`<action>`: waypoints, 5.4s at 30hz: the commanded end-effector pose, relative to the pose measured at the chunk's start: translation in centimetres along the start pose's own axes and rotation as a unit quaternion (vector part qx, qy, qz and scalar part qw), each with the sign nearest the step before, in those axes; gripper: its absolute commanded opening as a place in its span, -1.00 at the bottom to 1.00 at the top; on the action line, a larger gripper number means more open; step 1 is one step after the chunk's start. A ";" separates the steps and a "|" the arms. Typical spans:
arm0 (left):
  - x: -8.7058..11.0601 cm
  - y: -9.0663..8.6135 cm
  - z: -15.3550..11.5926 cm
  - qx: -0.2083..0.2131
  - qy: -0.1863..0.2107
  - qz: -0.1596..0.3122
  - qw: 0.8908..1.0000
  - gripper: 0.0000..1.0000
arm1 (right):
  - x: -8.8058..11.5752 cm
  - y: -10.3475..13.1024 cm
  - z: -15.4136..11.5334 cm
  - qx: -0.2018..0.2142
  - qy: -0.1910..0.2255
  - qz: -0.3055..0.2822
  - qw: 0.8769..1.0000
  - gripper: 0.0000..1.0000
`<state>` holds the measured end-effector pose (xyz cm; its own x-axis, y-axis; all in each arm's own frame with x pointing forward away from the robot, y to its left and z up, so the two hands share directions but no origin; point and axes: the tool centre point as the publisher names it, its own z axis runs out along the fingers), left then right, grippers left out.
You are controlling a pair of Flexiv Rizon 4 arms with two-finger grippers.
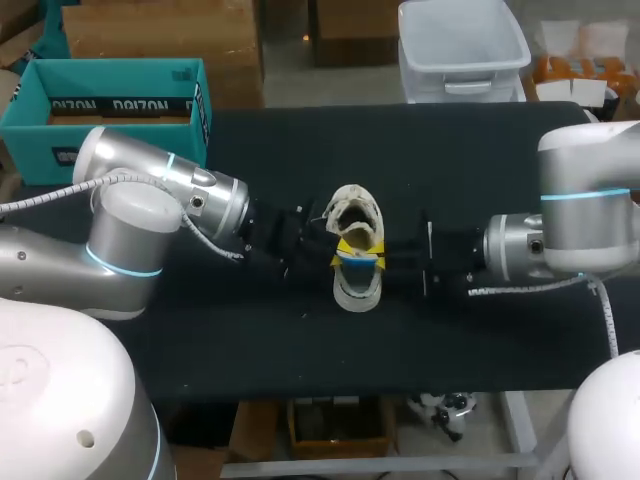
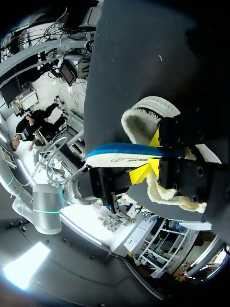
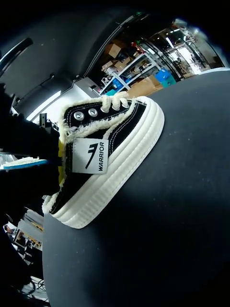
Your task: Open the shoe tongue, take the insole out of the shoe, put the insole back into the shoe, and pack the shoe into the shoebox
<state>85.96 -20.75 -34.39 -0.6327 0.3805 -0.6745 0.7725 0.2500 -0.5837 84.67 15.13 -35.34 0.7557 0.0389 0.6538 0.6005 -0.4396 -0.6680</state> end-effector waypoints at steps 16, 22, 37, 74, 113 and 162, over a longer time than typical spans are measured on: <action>0.5 -0.8 0.4 0.009 -0.002 0.012 1.000 -1.00 | -1.1 -3.4 -2.0 -0.029 0.004 0.002 1.000 -0.22; 0.6 -0.7 0.8 0.008 0.000 0.008 1.000 -1.00 | -1.4 -3.2 -2.1 -0.022 0.013 0.002 1.000 -1.00; 0.8 -3.2 -1.7 0.007 -0.017 0.040 0.999 -0.33 | -1.2 -3.0 -1.6 -0.028 0.010 -0.003 1.000 -1.00; 0.3 0.7 0.7 -0.010 0.003 -0.006 1.000 -1.00 | -0.3 -0.7 0.4 -0.040 -0.015 -0.006 0.999 -0.26; -0.3 -1.7 -1.6 0.010 0.004 0.008 1.000 0.43 | -0.8 -1.9 -0.4 -0.093 -0.045 -0.001 0.995 -1.00; -1.8 -3.9 -10.3 -0.019 0.014 -0.080 0.996 1.00 | -3.6 -2.1 0.7 -0.219 -0.170 0.032 0.960 -0.50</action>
<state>84.75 -13.33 -26.25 -0.7461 0.3606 -0.5597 0.6641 0.3423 -0.6647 80.64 16.20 -36.60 0.8527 0.2093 0.4787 0.4436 -0.7742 -0.4516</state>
